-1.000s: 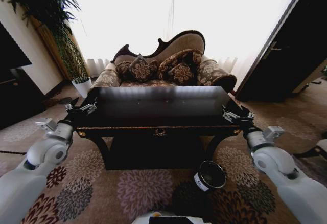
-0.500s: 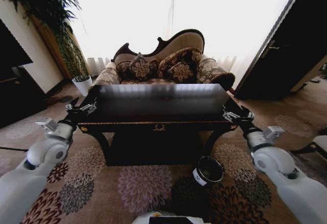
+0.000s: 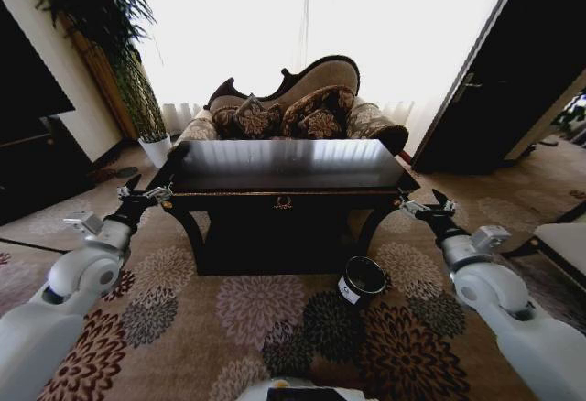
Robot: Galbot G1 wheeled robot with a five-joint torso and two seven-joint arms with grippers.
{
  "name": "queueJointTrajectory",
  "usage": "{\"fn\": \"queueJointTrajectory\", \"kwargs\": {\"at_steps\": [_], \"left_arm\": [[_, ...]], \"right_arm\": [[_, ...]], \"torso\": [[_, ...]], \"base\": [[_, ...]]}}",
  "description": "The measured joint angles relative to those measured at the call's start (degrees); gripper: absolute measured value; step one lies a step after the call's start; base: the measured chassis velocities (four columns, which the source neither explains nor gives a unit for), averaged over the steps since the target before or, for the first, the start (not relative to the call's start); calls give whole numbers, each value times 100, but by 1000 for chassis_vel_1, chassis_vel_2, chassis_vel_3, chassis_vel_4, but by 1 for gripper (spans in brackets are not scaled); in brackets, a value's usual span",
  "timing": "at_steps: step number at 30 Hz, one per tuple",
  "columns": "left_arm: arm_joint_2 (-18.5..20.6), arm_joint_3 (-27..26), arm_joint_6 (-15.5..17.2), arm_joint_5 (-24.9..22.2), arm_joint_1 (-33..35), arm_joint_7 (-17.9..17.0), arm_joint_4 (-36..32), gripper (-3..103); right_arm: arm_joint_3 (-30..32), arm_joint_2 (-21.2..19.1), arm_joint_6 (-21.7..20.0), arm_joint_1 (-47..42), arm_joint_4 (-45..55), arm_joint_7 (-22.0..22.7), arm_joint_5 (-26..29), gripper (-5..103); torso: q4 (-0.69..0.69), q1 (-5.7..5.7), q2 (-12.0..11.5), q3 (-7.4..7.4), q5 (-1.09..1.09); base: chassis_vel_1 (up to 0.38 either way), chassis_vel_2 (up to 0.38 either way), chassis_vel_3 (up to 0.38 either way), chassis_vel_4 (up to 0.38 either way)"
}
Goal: Move to the front of the table and place the trash on the table into the trash bin.
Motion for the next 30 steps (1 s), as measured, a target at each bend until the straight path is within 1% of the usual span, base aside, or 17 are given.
{"fn": "queueJointTrajectory", "kwargs": {"at_steps": [2,5,7,11,17,25,30], "left_arm": [[0,0,0,0,0,0,0,100],[0,0,0,0,0,0,0,100],[0,0,0,0,0,0,0,100],[0,0,0,0,0,0,0,100],[0,0,0,0,0,0,0,100],[0,0,0,0,0,0,0,100],[0,0,0,0,0,0,0,100]], "right_arm": [[0,1,0,0,-1,0,0,100],[0,0,0,0,0,0,0,100],[0,0,0,0,-2,0,0,100],[0,0,0,0,-2,0,0,100],[0,0,0,0,-2,0,0,100],[0,1,0,0,-2,0,0,100],[0,0,0,0,-2,0,0,100]], "torso": [[0,0,0,0,3],[3,0,0,0,-2],[1,1,0,0,1],[-1,3,-2,1,-1],[2,0,-1,0,0],[0,1,-1,0,1],[1,1,-1,0,0]], "base": [[176,-177,-168,189],[171,-200,-166,215],[177,-199,-214,181],[184,-190,-248,168],[183,-170,-198,183],[173,-183,-177,182],[151,-169,-169,175]]}}
